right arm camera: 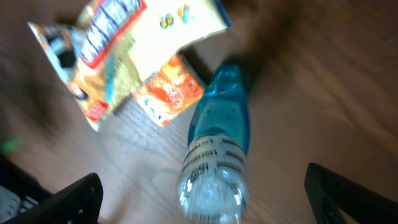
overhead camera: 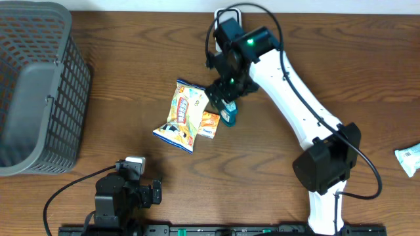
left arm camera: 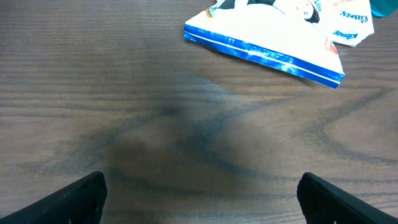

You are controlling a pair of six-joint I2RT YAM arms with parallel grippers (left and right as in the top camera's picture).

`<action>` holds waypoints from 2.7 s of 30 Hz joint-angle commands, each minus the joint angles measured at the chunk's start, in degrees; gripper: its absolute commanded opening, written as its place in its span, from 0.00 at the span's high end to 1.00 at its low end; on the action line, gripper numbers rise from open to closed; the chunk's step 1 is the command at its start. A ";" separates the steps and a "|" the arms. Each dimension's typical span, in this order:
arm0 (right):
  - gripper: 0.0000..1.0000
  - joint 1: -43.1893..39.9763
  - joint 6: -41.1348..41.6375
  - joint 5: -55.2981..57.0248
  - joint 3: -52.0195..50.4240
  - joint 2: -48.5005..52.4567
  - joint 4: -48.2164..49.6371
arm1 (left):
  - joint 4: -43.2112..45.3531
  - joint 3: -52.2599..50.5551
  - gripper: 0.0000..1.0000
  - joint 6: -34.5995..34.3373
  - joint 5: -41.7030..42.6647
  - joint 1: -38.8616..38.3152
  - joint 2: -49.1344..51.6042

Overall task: Scan the item barcode
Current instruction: 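Lift the mouthwash bottle and carry it rightward with the right gripper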

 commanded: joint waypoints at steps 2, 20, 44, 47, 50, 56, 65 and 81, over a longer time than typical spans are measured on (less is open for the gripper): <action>0.01 1.09 6.86 9.70 5.05 -2.19 -1.14 | -1.40 -0.02 0.02 -0.04 0.50 0.20 -0.17; 0.01 2.40 10.45 6.21 5.03 6.01 0.59 | -1.40 -0.02 0.02 -0.04 0.50 0.20 -0.17; 0.35 2.34 10.38 5.81 5.01 12.52 -3.37 | -1.40 -0.02 0.02 -0.04 0.50 0.20 -0.17; 0.35 2.27 10.40 5.81 4.98 13.42 -3.41 | -1.40 -0.02 0.02 -0.04 0.50 0.20 -0.17; 0.36 2.29 10.40 5.81 4.96 14.56 -3.37 | -1.40 -0.02 0.02 -0.04 0.50 0.20 -0.17; 0.51 2.16 10.43 5.79 4.90 16.48 -3.74 | -1.40 -0.02 0.02 -0.04 0.50 0.20 -0.17; 0.71 1.79 10.21 3.63 6.08 16.13 -6.34 | -1.40 -0.02 0.02 -0.04 0.50 0.20 -0.17; 0.80 -10.80 -6.82 -21.84 22.16 11.69 -14.19 | -1.40 -0.02 0.02 -0.04 0.50 0.20 -0.17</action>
